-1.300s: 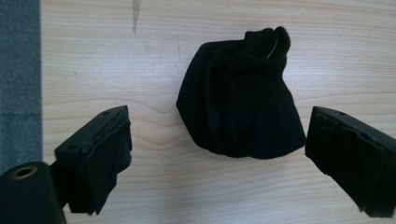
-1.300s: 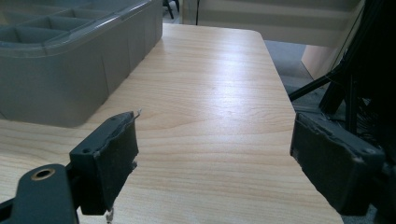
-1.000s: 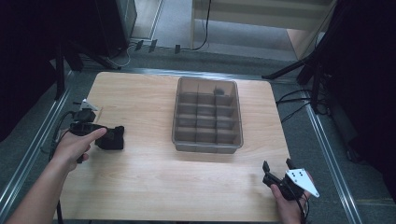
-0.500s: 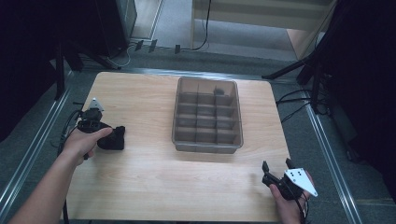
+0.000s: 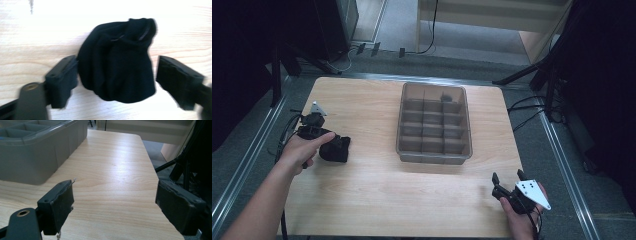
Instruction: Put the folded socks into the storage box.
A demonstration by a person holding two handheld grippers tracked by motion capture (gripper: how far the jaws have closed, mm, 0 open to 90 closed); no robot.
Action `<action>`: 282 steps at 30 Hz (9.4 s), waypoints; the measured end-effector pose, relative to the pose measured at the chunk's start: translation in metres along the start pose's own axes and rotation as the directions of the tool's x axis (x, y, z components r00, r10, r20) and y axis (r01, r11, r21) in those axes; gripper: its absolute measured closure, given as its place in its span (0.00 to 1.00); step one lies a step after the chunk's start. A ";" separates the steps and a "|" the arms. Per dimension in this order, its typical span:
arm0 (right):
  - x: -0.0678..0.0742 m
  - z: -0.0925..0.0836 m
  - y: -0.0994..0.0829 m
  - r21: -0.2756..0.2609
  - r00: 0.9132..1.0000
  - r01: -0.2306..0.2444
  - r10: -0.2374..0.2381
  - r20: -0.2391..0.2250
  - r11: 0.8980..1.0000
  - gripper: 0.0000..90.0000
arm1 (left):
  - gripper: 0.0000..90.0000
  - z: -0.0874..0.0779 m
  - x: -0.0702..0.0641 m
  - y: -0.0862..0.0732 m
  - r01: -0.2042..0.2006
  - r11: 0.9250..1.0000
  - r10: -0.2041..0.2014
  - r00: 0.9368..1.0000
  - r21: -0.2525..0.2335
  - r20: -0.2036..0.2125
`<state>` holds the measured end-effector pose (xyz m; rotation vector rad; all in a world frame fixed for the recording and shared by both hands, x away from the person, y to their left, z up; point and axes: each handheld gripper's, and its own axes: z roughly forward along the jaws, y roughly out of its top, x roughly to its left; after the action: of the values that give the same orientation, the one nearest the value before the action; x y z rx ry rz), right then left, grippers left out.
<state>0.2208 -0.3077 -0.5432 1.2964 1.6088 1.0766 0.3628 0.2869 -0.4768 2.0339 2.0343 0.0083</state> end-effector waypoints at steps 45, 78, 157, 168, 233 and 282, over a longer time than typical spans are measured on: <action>0.000 0.000 0.000 0.001 1.000 0.003 -0.003 0.001 1.000 0.17 | 0.84 0.018 -0.026 -0.005 -0.170 0.984 0.175 0.976 0.043 -0.127; 0.000 0.002 0.000 0.010 1.000 0.007 -0.007 -0.025 1.000 0.17 | 0.86 -0.101 -0.134 0.024 -0.824 0.566 0.820 0.567 -0.030 -0.079; 0.002 0.005 0.000 0.024 0.998 0.024 -0.023 -0.060 0.999 0.17 | 0.95 0.020 -0.244 0.030 -0.931 0.366 0.925 0.365 0.008 0.105; 0.003 0.005 0.000 0.025 0.998 0.032 -0.030 -0.064 0.999 0.17 | 0.62 -0.004 -0.253 0.030 -0.911 0.402 0.914 0.393 -0.093 0.101; 0.004 0.006 0.000 0.032 0.997 0.046 -0.043 -0.066 0.998 0.17 | 0.52 0.005 -0.230 0.029 -0.893 0.434 0.901 0.431 -0.120 0.056; 0.007 0.008 0.000 0.044 0.997 0.063 -0.061 -0.055 0.997 0.17 | 0.00 -0.040 -0.063 -0.002 -0.556 0.774 0.525 0.831 -0.302 -0.184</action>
<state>0.2267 -0.2999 -0.5463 1.2486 1.7116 1.0499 0.3524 0.2317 -0.4272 2.3235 1.2862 0.5375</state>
